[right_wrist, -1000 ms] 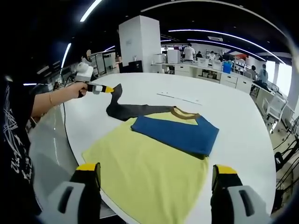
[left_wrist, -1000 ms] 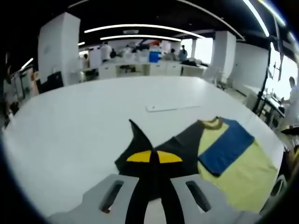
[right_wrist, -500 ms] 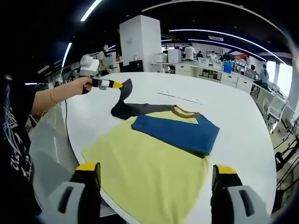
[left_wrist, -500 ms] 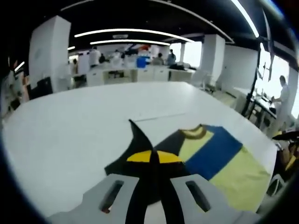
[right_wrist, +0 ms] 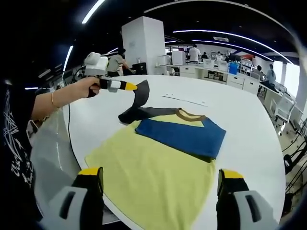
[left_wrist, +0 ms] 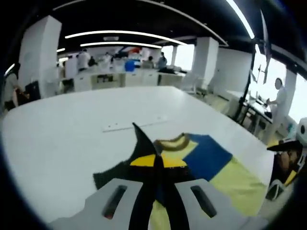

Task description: Fold the garment on the visible template until the final outline fits inside the template.

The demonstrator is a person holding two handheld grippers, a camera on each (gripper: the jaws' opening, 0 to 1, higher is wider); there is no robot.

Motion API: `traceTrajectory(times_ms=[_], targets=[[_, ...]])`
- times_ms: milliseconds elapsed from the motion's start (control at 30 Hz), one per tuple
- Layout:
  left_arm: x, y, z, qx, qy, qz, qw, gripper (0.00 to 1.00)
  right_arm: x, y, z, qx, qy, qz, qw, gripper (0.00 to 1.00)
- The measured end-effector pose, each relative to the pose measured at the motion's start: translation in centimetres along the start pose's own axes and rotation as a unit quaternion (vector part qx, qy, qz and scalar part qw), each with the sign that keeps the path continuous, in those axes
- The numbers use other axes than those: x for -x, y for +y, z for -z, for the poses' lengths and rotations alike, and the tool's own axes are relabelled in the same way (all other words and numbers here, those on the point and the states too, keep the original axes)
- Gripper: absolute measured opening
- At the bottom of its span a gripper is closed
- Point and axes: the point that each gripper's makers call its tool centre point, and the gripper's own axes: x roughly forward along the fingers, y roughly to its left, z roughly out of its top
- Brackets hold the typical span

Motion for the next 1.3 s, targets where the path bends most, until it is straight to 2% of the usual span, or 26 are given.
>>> traceTrajectory(times_ms=[567, 867, 1300], targets=[[-3.6, -6.9, -0.9, -0.007, 0.005, 0.063, 0.998, 0.0, 0.0, 0.0, 0.8, -0.002, 0.014, 0.001, 0.9999, 0.99], [-4.6, -10.3, -1.1, -0.022, 0.009, 0.098, 0.9949, 0.0, -0.3, 0.4, 1.5, 0.007, 0.033, -0.002, 0.9994, 0.99], [-5.6, -14.2, -1.1, -0.031, 0.005, 0.143, 0.9892, 0.0, 0.0, 0.0, 1.9, -0.001, 0.035, 0.004, 0.9994, 0.99]])
